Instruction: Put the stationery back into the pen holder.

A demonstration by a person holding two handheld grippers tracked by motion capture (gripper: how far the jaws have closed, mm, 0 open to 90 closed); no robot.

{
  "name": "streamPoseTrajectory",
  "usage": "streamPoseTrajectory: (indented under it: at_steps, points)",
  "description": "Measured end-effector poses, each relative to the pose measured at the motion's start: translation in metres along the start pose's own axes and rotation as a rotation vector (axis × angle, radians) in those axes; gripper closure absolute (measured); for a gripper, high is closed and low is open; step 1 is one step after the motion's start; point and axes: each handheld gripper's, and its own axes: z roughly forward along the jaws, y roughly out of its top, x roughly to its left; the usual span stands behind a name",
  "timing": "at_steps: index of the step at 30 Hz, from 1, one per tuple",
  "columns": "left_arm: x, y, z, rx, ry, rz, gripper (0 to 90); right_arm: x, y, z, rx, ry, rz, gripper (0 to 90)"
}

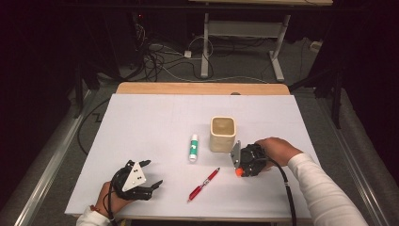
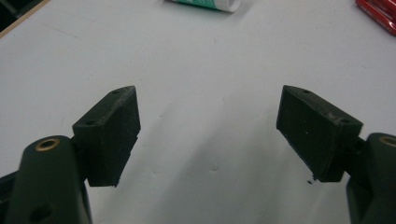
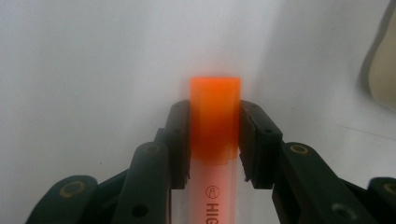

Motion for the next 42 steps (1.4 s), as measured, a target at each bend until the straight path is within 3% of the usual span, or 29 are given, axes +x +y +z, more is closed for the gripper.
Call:
streamPoseTrajectory:
  at_steps: [4, 7, 9, 10, 12, 13, 14, 15, 16, 19, 20, 21, 23, 26, 31, 32, 35, 42]
  points:
    - [0.000, 0.000, 0.000, -0.001, 0.002, -0.001, 20.7, 0.002, -0.001, -0.005, -0.047, -0.032, 0.013, 67.5]
    - [-0.001, 0.000, 0.000, 0.001, -0.003, -0.005, 20.7, 0.005, -0.004, -0.015, -0.139, -0.090, 0.034, 67.5]
    - [0.000, 0.000, -0.001, -0.003, 0.005, 0.001, 20.7, 0.008, -0.006, -0.018, -0.161, -0.108, 0.056, 67.5]
    - [0.000, 0.000, -0.001, -0.004, 0.006, 0.000, 20.7, 0.011, -0.010, -0.025, -0.223, -0.155, 0.076, 67.5]
    - [0.000, 0.000, -0.001, -0.005, 0.006, -0.001, 20.7, 0.013, -0.015, -0.032, -0.305, -0.194, 0.116, 67.5]
    - [0.000, 0.001, -0.002, -0.006, 0.010, 0.000, 20.7, 0.016, -0.018, -0.036, -0.359, -0.235, 0.137, 67.5]
    - [-0.001, 0.001, -0.002, -0.008, 0.013, 0.000, 20.6, 0.017, -0.020, -0.039, -0.390, -0.268, 0.161, 67.5]
    - [-0.001, 0.001, -0.003, -0.009, 0.017, 0.000, 20.6, 0.017, -0.020, -0.039, -0.390, -0.268, 0.161, 67.5]
    - [0.000, 0.001, -0.003, -0.011, 0.019, 0.000, 20.6, 0.022, -0.024, -0.045, -0.456, -0.326, 0.199, 67.5]
    - [0.001, 0.001, -0.005, -0.019, 0.027, -0.009, 20.6, 0.028, -0.029, -0.052, -0.556, -0.395, 0.257, 67.5]
    - [0.001, 0.001, -0.005, -0.020, 0.027, -0.010, 20.6, 0.028, -0.029, -0.052, -0.556, -0.395, 0.257, 67.5]
    - [0.001, 0.001, -0.005, -0.020, 0.027, -0.011, 20.6, 0.031, -0.033, -0.056, -0.618, -0.430, 0.302, 67.5]
    - [0.001, 0.001, -0.005, -0.018, 0.027, -0.010, 20.6, 0.034, -0.035, -0.058, -0.659, -0.469, 0.354, 67.4]
    - [0.001, 0.001, -0.006, -0.022, 0.031, -0.011, 20.6, 0.036, -0.036, -0.059, -0.699, -0.490, 0.393, 67.5]
    - [0.001, 0.001, -0.007, -0.022, 0.026, -0.021, 20.6, 0.040, -0.036, -0.063, -0.818, -0.524, 0.472, 67.5]
    - [0.001, 0.001, -0.007, -0.021, 0.026, -0.021, 20.6, 0.041, -0.036, -0.064, -0.862, -0.538, 0.496, 67.5]
    - [0.001, 0.001, -0.006, -0.021, 0.023, -0.020, 20.6, 0.041, -0.035, -0.066, -0.911, -0.562, 0.520, 67.5]
    - [0.001, 0.001, -0.006, -0.022, 0.023, -0.021, 20.6, 0.037, -0.030, -0.073, -0.955, -0.611, 0.551, 67.5]
